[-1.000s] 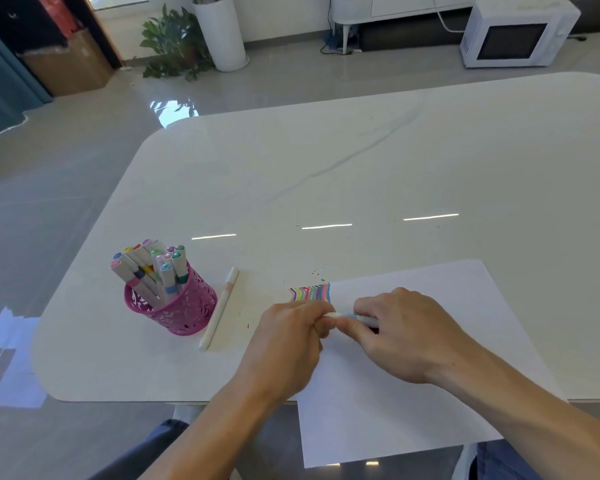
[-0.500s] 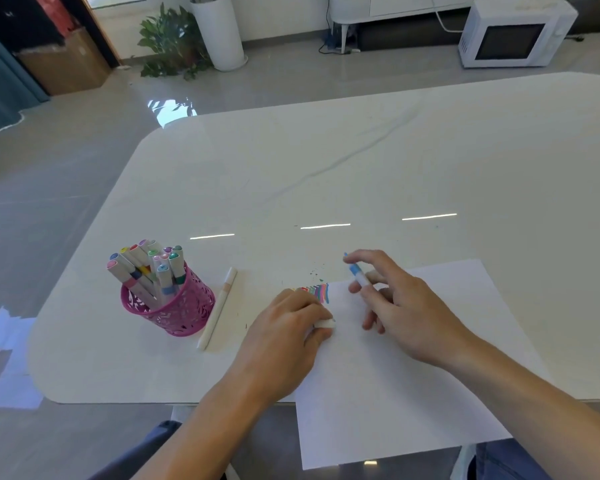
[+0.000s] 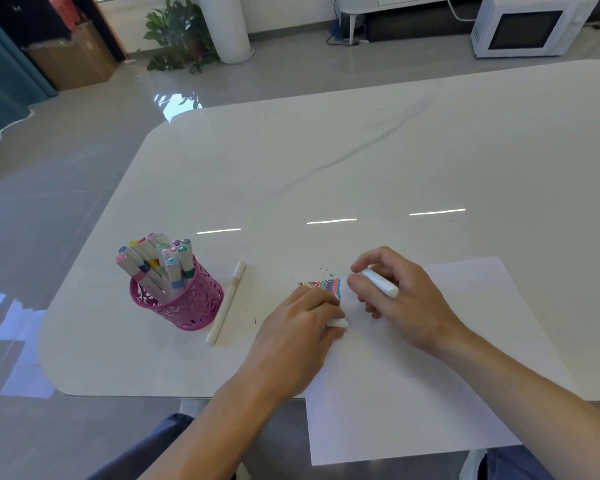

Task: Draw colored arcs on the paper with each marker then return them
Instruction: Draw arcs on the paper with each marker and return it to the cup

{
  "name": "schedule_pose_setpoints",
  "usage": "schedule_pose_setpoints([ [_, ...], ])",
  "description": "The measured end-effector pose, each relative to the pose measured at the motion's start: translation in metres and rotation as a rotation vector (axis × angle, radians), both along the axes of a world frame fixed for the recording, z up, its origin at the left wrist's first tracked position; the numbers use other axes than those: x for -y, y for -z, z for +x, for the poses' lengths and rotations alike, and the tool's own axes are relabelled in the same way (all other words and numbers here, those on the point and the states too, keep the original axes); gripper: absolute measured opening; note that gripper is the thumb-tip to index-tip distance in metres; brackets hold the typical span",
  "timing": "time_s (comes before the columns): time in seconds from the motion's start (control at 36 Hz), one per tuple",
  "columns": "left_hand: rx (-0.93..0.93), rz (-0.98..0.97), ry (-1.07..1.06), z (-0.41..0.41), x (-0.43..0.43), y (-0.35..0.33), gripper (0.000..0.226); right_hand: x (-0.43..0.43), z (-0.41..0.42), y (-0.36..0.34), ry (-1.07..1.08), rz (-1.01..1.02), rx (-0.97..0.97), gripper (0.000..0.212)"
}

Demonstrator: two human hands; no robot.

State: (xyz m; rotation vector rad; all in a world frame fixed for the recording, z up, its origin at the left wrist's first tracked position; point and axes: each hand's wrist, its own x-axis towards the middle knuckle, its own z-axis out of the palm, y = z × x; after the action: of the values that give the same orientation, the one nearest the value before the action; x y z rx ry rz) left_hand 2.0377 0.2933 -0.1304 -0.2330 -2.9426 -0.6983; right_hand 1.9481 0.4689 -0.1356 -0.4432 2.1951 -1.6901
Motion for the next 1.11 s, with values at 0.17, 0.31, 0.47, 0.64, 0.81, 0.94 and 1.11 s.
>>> schedule_pose_setpoints([
  [0.17, -0.010, -0.004, -0.001, 0.000, 0.000, 0.001, 0.013, 0.007, -0.001, 0.005, 0.034, -0.086, 0.057, 0.018],
  [0.31, 0.000, -0.017, 0.002, -0.001, 0.001, 0.001, 0.015, 0.004, -0.002, 0.010, 0.027, -0.090, 0.045, 0.005],
  [0.47, 0.015, -0.025, -0.003, -0.001, 0.000, 0.000, 0.017, 0.004, -0.002, 0.011, 0.048, -0.045, 0.072, 0.013],
  [0.64, 0.021, -0.037, 0.000, -0.001, -0.001, -0.001, 0.017, 0.005, -0.002, 0.011, 0.033, 0.025, 0.079, 0.022],
  [0.81, 0.025, -0.047, 0.000, -0.001, -0.002, -0.002, 0.015, 0.007, -0.006, 0.009, 0.038, 0.084, 0.091, 0.022],
  [0.94, 0.031, -0.054, 0.003, 0.000, -0.002, -0.004, 0.015, 0.007, -0.007, 0.010, 0.054, 0.049, 0.095, 0.022],
  [1.11, 0.054, -0.048, -0.005, -0.002, -0.001, -0.003, 0.019, 0.005, -0.007, 0.013, 0.151, -0.071, 0.075, 0.016],
])
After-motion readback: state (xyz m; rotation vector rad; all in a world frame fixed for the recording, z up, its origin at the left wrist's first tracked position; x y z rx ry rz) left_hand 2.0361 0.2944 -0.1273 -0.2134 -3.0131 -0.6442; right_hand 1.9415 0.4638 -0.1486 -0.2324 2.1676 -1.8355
